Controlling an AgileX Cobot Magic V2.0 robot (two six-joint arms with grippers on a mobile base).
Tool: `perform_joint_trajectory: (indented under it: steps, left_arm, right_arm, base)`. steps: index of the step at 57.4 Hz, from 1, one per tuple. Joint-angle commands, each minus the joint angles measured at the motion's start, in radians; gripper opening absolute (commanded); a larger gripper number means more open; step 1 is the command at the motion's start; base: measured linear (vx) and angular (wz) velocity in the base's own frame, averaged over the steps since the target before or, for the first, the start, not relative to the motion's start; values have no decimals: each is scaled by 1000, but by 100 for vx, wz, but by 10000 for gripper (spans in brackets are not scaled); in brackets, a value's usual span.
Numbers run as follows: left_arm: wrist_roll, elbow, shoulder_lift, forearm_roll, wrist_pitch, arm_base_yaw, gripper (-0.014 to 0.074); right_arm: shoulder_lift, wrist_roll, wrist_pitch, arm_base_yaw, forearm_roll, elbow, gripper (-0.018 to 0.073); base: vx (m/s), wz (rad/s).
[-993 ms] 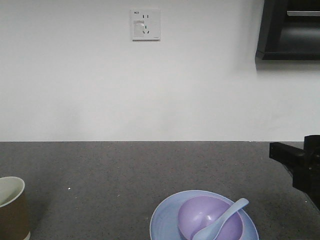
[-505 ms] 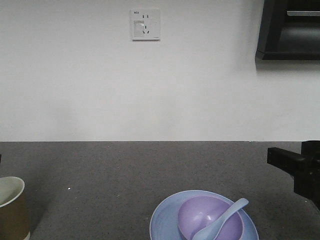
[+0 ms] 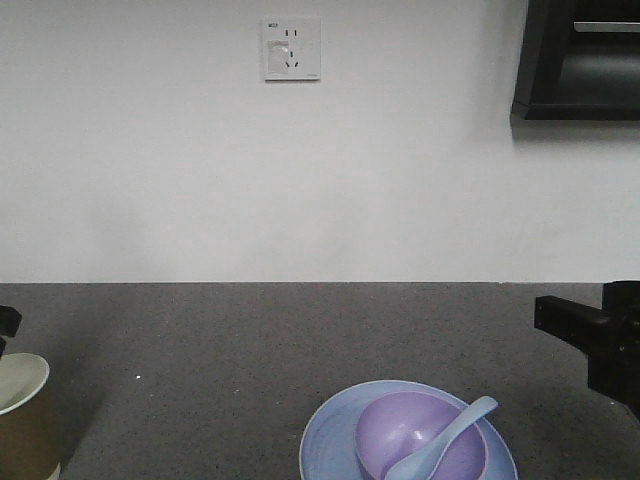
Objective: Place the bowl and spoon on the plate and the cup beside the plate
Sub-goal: 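Lower the left gripper to the brown paper cup rim and grasp it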
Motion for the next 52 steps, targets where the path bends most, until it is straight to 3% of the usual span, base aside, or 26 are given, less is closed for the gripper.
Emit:
perform_joint_trajectory:
  steps: [1,14,42,52]
  left_arm:
    - [19,-35,-21,-24,-40,0,463]
    - [13,-35,3,57,-42,0,463]
    - [15,-35,93,27,-34,0,461]
    - [18,-35,91,13,-29,0,377]
  right_arm:
    - [-11,-9,-68,-4,17,-30,476]
    - [-11,-9,-66,-4,17,-30,476]
    - [-11,-9,-68,-4,17,-30,476]
    - [-11,-9,-69,-4,17,-30,476]
  base:
    - [0,0]
    - [0,0]
    - [0,0]
    - [0,0]
